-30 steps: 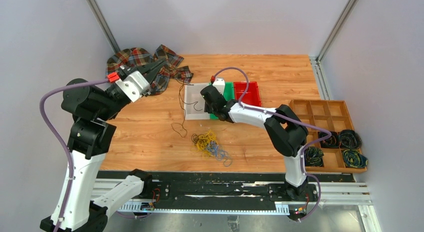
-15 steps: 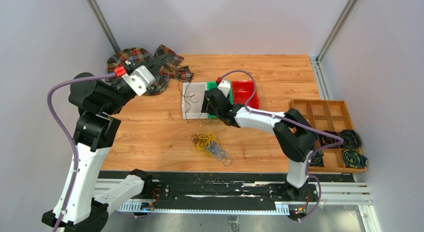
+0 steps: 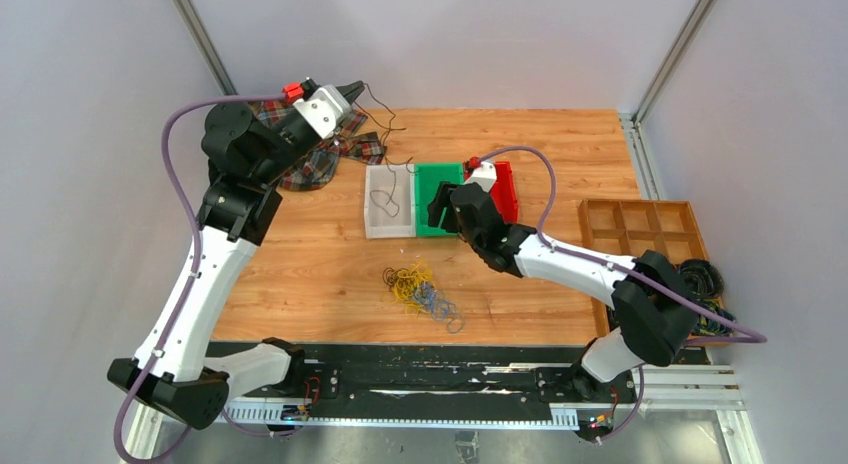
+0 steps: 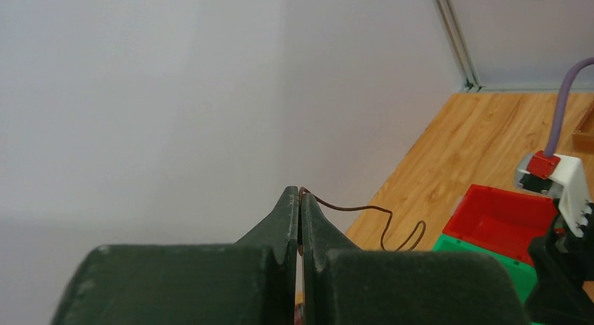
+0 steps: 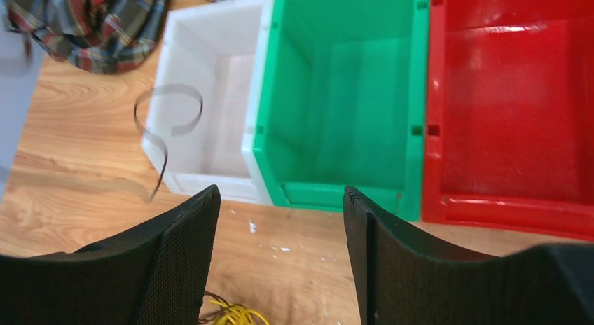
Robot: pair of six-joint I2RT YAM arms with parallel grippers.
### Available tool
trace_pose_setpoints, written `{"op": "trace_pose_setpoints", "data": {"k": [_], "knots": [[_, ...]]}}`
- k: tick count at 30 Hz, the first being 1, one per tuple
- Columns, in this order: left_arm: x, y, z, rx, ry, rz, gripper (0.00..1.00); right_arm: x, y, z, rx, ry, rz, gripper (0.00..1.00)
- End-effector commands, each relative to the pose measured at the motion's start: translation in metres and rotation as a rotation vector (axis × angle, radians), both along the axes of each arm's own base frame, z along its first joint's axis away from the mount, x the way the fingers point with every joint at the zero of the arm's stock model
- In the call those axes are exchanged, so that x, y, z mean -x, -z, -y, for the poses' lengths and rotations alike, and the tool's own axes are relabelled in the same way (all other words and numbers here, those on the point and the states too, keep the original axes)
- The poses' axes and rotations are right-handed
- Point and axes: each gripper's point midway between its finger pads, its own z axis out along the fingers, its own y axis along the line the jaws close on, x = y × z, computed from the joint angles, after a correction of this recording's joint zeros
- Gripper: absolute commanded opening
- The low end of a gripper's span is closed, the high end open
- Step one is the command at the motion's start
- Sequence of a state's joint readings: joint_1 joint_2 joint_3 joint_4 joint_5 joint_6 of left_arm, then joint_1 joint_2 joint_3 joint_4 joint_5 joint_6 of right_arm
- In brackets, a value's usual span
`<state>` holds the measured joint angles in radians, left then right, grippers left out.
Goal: Untangle the cables
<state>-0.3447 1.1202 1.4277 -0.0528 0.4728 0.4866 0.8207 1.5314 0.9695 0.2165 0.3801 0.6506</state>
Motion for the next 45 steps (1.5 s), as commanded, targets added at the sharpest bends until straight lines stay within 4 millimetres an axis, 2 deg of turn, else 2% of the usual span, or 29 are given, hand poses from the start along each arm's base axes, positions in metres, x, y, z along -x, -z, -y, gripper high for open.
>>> {"op": "trace_pose_setpoints", "data": {"k": [1,10,16,23,27,30,35,40,45], "knots": [[-0.010,-0.016,-0.003,0.020,-0.042,0.069,0.01,0.002,-0.004,0.020,0.025,0.028,0.037,0.65],[-0.046,0.033,-0.008,-0.156,-0.142,0.087,0.00,0.023,0.008,0.059,0.045,0.101,0.039,0.64],[-0.059,0.073,-0.010,-0.216,-0.170,0.029,0.00,0.039,0.014,0.087,0.045,0.149,0.041,0.63],[-0.069,0.119,-0.013,-0.303,-0.192,-0.035,0.00,0.043,0.006,0.092,0.037,0.148,0.054,0.63],[-0.084,0.147,-0.012,-0.354,-0.207,-0.089,0.00,0.045,0.004,0.093,0.027,0.147,0.056,0.63],[-0.094,0.174,-0.008,-0.417,-0.197,-0.127,0.00,0.047,0.000,0.096,0.017,0.152,0.066,0.63],[-0.109,0.232,0.001,-0.583,-0.195,-0.192,0.00,0.052,-0.004,0.105,0.014,0.163,0.087,0.63],[-0.130,0.279,-0.003,-0.726,-0.245,-0.262,0.00,0.055,-0.002,0.112,0.018,0.172,0.093,0.63],[-0.131,0.326,-0.006,-0.819,-0.239,-0.353,0.00,0.055,0.005,0.118,0.026,0.189,0.083,0.63]]}}
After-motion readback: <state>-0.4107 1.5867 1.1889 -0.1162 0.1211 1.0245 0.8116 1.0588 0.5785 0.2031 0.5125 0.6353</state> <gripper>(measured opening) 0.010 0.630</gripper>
